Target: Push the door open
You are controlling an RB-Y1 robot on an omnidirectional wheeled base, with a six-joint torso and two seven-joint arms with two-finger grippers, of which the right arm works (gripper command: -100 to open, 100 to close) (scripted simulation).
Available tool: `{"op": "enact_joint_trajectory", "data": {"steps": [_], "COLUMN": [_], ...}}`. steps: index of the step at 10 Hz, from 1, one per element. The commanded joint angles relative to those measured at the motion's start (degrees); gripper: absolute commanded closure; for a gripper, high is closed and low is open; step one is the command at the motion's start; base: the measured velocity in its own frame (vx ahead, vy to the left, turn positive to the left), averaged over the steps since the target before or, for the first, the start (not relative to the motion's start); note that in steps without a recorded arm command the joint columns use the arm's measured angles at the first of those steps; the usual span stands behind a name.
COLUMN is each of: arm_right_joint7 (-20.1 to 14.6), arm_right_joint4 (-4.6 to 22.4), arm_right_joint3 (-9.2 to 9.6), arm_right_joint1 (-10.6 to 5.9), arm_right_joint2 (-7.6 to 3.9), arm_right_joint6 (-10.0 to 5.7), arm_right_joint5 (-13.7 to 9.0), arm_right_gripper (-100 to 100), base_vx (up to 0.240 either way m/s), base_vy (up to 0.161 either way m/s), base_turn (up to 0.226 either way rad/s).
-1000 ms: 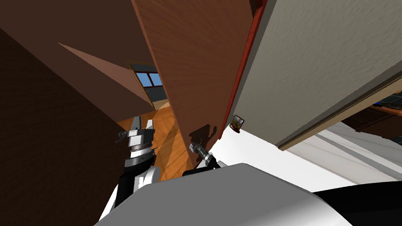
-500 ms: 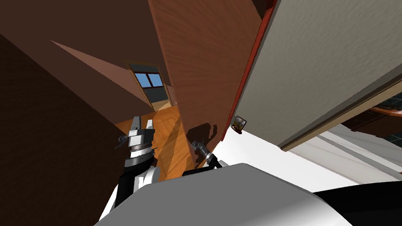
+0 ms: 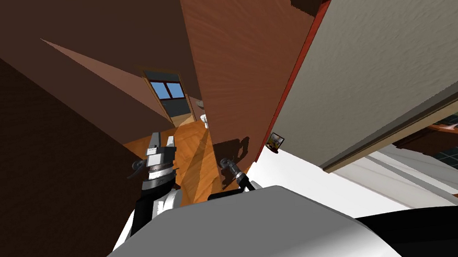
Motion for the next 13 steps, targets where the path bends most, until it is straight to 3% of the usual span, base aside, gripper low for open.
{"op": "enact_joint_trajectory", "data": {"steps": [1, 6, 13], "arm_right_joint7": [0.32, 1.41, 3.12], "arm_right_joint4": [0.29, 1.39, 3.10], "arm_right_joint3": [-1.65, -5.06, -10.37], "arm_right_joint1": [-0.63, -1.23, -2.16], "arm_right_joint2": [-0.34, 0.31, 2.10], "arm_right_joint6": [-0.10, -0.18, -0.30], "arm_right_joint5": [-0.52, -1.53, -3.10], "arm_right_gripper": [100, 100, 100], "base_vx": [0.086, 0.108, 0.116], "base_vy": [0.108, 0.125, 0.148], "base_turn": [-0.044, -0.053, -0.056]}}
